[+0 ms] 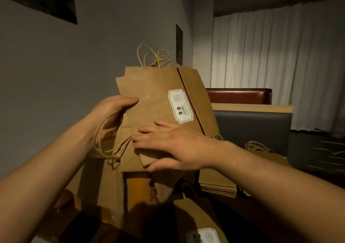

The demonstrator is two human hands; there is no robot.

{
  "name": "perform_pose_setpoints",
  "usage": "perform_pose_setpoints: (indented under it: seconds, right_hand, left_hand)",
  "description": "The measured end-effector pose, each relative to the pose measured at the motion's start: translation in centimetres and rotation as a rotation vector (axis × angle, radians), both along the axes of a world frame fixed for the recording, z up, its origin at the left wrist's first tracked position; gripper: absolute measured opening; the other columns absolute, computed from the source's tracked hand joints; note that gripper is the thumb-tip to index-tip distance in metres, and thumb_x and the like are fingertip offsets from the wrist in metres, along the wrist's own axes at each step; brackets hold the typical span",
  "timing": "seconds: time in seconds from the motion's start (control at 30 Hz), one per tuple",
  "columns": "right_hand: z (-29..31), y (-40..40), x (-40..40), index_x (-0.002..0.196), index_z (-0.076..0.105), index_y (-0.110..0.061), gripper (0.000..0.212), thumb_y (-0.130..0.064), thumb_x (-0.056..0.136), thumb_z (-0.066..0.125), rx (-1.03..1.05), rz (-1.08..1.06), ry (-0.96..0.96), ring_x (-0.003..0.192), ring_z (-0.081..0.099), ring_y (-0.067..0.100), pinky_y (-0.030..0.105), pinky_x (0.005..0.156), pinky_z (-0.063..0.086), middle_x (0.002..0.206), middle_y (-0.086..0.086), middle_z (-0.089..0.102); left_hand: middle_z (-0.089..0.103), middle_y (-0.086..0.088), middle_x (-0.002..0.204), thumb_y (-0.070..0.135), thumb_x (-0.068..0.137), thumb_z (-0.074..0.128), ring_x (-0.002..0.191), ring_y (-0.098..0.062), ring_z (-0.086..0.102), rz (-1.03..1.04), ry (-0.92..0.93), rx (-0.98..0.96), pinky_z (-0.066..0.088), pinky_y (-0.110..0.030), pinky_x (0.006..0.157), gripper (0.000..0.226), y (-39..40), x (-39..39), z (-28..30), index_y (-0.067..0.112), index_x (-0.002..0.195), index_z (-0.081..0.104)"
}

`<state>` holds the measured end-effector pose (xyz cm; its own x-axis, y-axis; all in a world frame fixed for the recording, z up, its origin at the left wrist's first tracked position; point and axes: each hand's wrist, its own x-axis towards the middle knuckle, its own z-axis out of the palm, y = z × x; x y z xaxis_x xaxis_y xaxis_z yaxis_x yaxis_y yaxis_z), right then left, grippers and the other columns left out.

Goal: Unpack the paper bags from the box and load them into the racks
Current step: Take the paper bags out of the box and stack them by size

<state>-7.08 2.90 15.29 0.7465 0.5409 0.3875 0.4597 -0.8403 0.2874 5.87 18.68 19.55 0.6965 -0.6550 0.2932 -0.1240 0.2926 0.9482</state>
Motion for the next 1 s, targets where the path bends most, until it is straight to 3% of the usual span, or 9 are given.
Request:
perform_pose_setpoints:
  seconds: [0.07, 0.13, 0.2, 0.27, 0.4, 0.5, 0.7, 0.83, 1.0]
  right_hand:
    - [2.0, -1.2, -2.2, 0.141, 0.052, -0.025, 0.047, -0.043, 0.098, 0.053, 0.08, -0.07, -0.15, 0.15, 0.022, 0.019, 0.054, 0.121, 0.017, 0.154, -0.002, 0.042]
    - [4.7, -3.9, -4.4, 0.148, 0.038, -0.034, 0.063, -0.05, 0.091, 0.06, 0.229, -0.313, -0.282, 0.152, 0.012, 0.024, 0.06, 0.119, 0.017, 0.162, -0.002, 0.026]
    - [6.6, -7.1, -6.8, 0.155, 0.012, -0.04, 0.096, -0.055, 0.081, 0.072, 0.434, -0.549, -0.1, 0.15, 0.016, 0.027, 0.056, 0.119, 0.025, 0.164, -0.003, 0.013]
    - [6.9, -9.8, -8.8, 0.155, 0.011, -0.038, 0.104, -0.048, 0.077, 0.079, 0.536, -0.654, 0.136, 0.14, 0.036, 0.022, 0.04, 0.11, 0.04, 0.158, -0.004, 0.03]
    - [5.5, -13.8, -11.5, 0.125, 0.059, -0.024, 0.052, -0.041, 0.08, 0.078, 0.523, -0.82, 0.225, 0.104, 0.062, 0.013, 0.024, 0.086, 0.052, 0.114, -0.01, 0.063]
    - [4.6, -16.7, -13.4, 0.088, 0.068, -0.024, 0.016, -0.038, 0.084, 0.074, 0.659, -0.843, 0.237, 0.083, 0.067, 0.015, 0.023, 0.068, 0.05, 0.086, -0.004, 0.069]
    - [0.0, -25.2, -17.6, 0.106, 0.071, -0.023, 0.021, -0.033, 0.087, 0.073, 1.325, -0.932, -0.09, 0.095, 0.066, 0.024, 0.037, 0.076, 0.054, 0.106, 0.004, 0.069]
    - [-3.5, -29.2, -17.8, 0.123, 0.061, -0.02, 0.026, -0.024, 0.096, 0.061, 1.627, -0.998, -0.232, 0.09, 0.062, 0.025, 0.039, 0.068, 0.05, 0.103, 0.007, 0.063]
    - [-9.5, -33.9, -15.8, 0.13, 0.056, -0.015, 0.034, -0.011, 0.096, 0.058, 1.673, -1.297, -0.181, 0.096, 0.064, 0.031, 0.042, 0.075, 0.056, 0.113, 0.013, 0.061]
  left_hand:
    - [0.075, -0.012, 0.091, 0.006, 0.093, 0.059, 0.088, -0.027, 0.072, 0.021, -0.103, 0.075, 0.062, -0.03, 0.07, 0.021, -0.6, -1.0, 0.0, -0.003, 0.112, 0.065]
    - [0.075, -0.019, 0.1, 0.006, 0.089, 0.065, 0.095, -0.033, 0.071, 0.012, -0.131, 0.147, 0.061, -0.031, 0.078, 0.026, -1.1, -1.8, -0.1, -0.007, 0.112, 0.066]
    - [0.074, -0.02, 0.106, 0.009, 0.084, 0.071, 0.099, -0.035, 0.072, -0.003, -0.131, 0.193, 0.061, -0.035, 0.081, 0.029, -2.0, -2.8, -0.6, -0.004, 0.11, 0.07]
    - [0.074, -0.02, 0.106, 0.015, 0.078, 0.075, 0.095, -0.033, 0.073, -0.039, -0.125, 0.208, 0.061, -0.039, 0.083, 0.032, -3.6, -3.7, -1.5, 0.0, 0.106, 0.073]
    - [0.074, -0.02, 0.106, 0.028, 0.085, 0.072, 0.092, -0.032, 0.073, -0.077, -0.027, 0.222, 0.06, -0.042, 0.084, 0.034, -7.6, -5.3, -3.3, 0.002, 0.108, 0.073]
    - [0.073, -0.017, 0.107, 0.032, 0.095, 0.061, 0.096, -0.032, 0.071, -0.167, 0.124, 0.253, 0.061, -0.042, 0.082, 0.038, -10.5, -5.6, -3.8, 0.001, 0.117, 0.068]
    - [0.075, -0.009, 0.079, 0.023, 0.101, 0.051, 0.061, -0.019, 0.073, -0.063, 0.189, 0.204, 0.06, -0.035, 0.049, 0.021, -14.7, -5.0, -0.2, 0.009, 0.098, 0.066]
    - [0.073, -0.007, 0.092, 0.021, 0.1, 0.054, 0.063, -0.014, 0.074, 0.056, 0.011, 0.123, 0.056, -0.028, 0.048, 0.022, -17.0, -3.5, 3.2, 0.009, 0.116, 0.063]
    - [0.074, -0.01, 0.102, 0.014, 0.096, 0.061, 0.083, -0.023, 0.075, 0.079, -0.064, 0.095, 0.061, -0.033, 0.059, 0.021, -21.3, -2.9, 2.2, 0.006, 0.114, 0.065]
